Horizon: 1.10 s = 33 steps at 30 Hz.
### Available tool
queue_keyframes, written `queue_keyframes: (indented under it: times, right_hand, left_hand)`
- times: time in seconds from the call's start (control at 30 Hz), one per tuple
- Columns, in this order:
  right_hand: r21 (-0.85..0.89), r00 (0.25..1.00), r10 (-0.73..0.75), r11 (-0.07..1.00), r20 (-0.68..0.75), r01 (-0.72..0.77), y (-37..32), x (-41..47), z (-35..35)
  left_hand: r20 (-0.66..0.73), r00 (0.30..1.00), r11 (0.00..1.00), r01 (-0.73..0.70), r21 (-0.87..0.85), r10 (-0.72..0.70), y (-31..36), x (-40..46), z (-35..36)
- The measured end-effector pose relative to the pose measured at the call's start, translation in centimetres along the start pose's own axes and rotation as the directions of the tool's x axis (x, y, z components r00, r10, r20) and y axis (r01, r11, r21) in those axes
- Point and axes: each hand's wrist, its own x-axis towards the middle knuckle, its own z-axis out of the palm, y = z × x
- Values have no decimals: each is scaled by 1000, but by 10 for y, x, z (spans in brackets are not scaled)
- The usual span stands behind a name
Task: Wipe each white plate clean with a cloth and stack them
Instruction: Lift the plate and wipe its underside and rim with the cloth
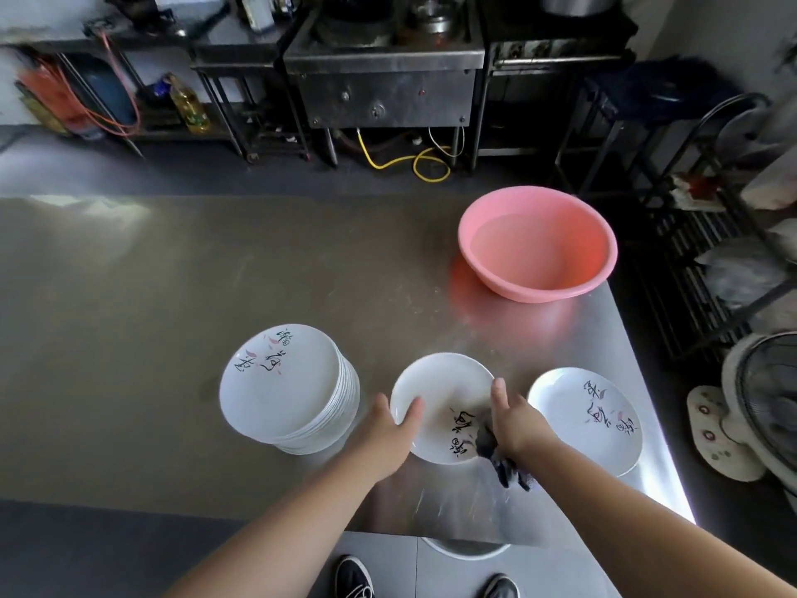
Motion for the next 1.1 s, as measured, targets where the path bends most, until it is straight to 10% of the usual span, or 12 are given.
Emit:
queue_keyframes:
  times: [0.13, 0.27, 0.37, 0.53, 0.67, 0.83, 1.1]
  right_hand:
    - [499, 988, -152, 857, 7, 128, -12, -35, -34]
    - [559, 945, -292, 764, -146, 322, -23, -58, -63]
    - [463, 870, -436, 737, -232, 492, -30, -72, -78]
    - [-271, 753, -503, 864, -424, 425, -53, -73, -105]
    - [-178, 520, -629, 719, -578, 672, -84, -80, -123]
    - [-306, 254, -856, 415, -451, 857, -125, -88, -125]
    - [-620, 212, -957, 289, -197, 730, -120, -100, -105]
  left_hand:
    - [-151, 975, 921, -206, -331, 164, 22, -18, -13]
    - [-117, 975, 566, -205, -799, 188, 50, -32, -33]
    - [-83, 967, 416, -180, -891, 241, 63, -41, -49]
    - [-56, 931, 294, -171, -940, 361, 92, -56, -83]
    - [-48, 886, 332, -222, -917, 461, 109, -70, -103]
    - [-28, 846, 349, -249, -903, 532, 126, -83, -109]
    - [-112, 810, 228, -291, -929, 576, 151, -97, -121]
